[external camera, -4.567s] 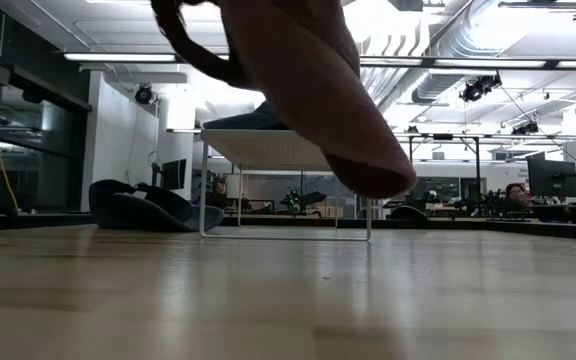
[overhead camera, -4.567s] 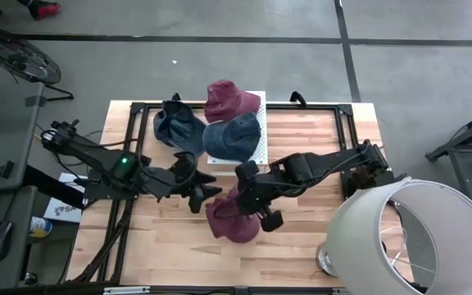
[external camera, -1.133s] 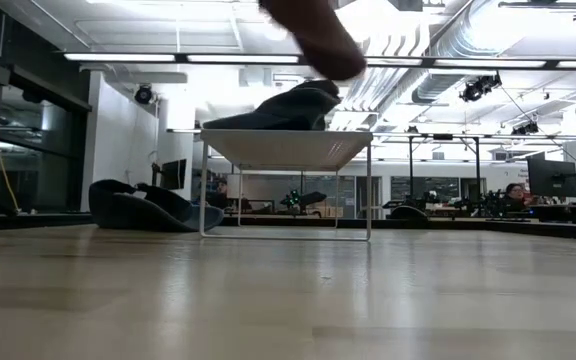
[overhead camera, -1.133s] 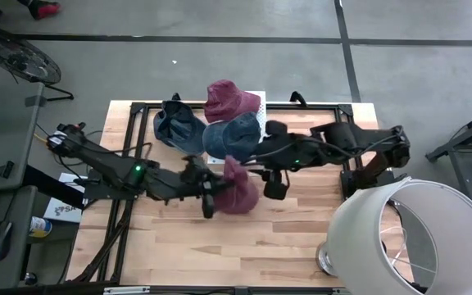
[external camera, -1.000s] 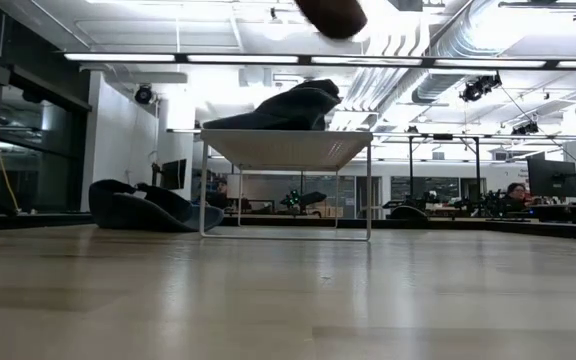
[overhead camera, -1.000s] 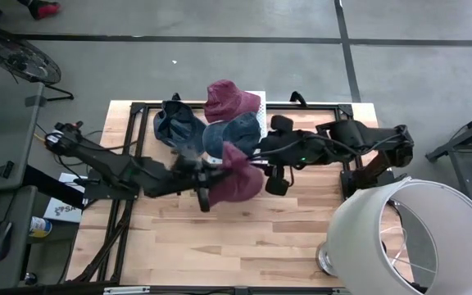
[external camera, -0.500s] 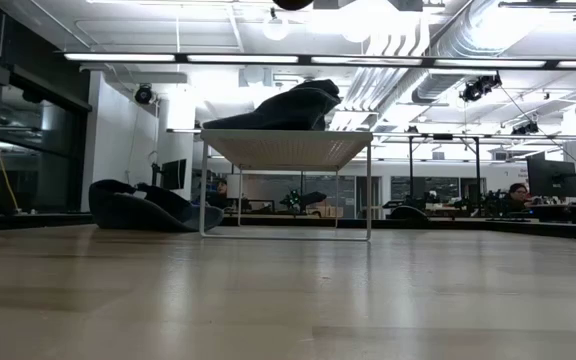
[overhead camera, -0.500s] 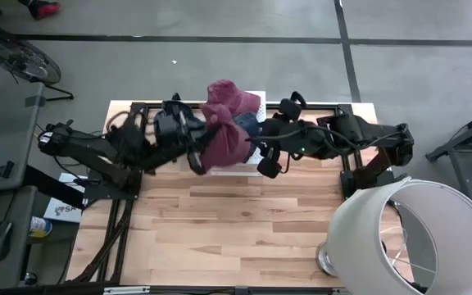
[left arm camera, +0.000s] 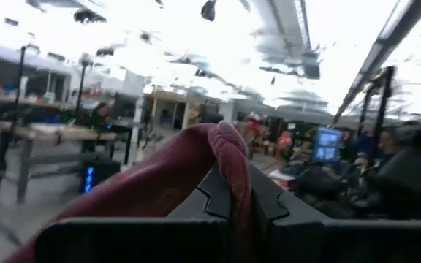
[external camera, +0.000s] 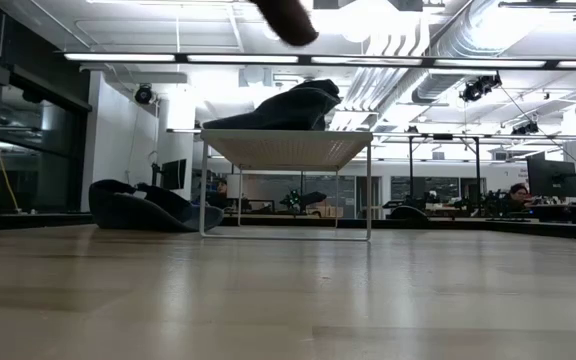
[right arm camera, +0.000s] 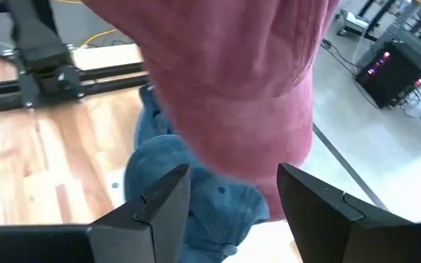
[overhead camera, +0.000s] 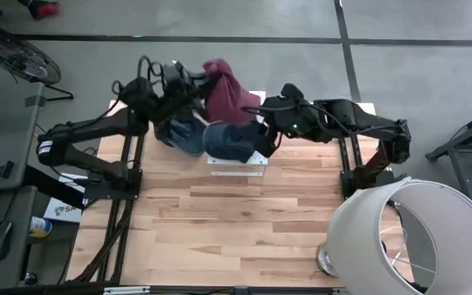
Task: Pick & Place hat
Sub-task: Stack the red cap on top of the other red cap on the shelf
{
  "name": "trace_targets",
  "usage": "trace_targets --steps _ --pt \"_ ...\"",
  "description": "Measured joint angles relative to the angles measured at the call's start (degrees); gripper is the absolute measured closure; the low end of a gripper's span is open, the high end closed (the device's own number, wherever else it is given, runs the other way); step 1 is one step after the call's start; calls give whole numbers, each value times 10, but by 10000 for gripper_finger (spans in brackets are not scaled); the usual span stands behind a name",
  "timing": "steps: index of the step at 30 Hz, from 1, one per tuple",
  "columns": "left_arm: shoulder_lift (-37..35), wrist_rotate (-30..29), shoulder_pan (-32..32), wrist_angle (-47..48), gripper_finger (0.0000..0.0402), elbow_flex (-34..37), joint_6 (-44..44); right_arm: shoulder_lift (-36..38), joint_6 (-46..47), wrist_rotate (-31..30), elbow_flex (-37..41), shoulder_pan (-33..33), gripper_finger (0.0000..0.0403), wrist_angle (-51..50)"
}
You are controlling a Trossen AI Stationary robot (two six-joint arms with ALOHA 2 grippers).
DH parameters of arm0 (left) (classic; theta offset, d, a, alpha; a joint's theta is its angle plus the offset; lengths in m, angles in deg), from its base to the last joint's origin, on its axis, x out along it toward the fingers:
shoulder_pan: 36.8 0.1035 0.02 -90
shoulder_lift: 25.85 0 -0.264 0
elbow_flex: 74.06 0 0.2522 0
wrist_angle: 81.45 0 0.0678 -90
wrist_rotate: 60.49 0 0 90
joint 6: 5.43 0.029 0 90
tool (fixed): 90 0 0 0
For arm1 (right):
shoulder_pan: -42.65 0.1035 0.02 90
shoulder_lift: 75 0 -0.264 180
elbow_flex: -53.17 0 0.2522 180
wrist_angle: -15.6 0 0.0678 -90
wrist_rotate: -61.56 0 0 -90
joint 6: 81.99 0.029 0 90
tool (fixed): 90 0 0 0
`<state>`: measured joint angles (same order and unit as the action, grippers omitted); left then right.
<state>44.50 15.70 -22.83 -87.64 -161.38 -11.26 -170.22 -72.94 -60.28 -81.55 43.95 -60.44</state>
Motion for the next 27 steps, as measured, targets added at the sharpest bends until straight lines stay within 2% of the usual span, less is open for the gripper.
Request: trace_targets --steps 9,13,23,27 --pt "32 96 124 -15 398 1 -81 0 27 5 0 -41 203 0" --pt "57 129 155 -47 398 0 -112 0 32 5 0 -51 203 1" --pt "120 167 207 -83 398 0 -154 0 37 -7 0 -55 203 0" --pt "147 192 221 -128 398 0 -175 -1 36 -9 0 -56 203 0"
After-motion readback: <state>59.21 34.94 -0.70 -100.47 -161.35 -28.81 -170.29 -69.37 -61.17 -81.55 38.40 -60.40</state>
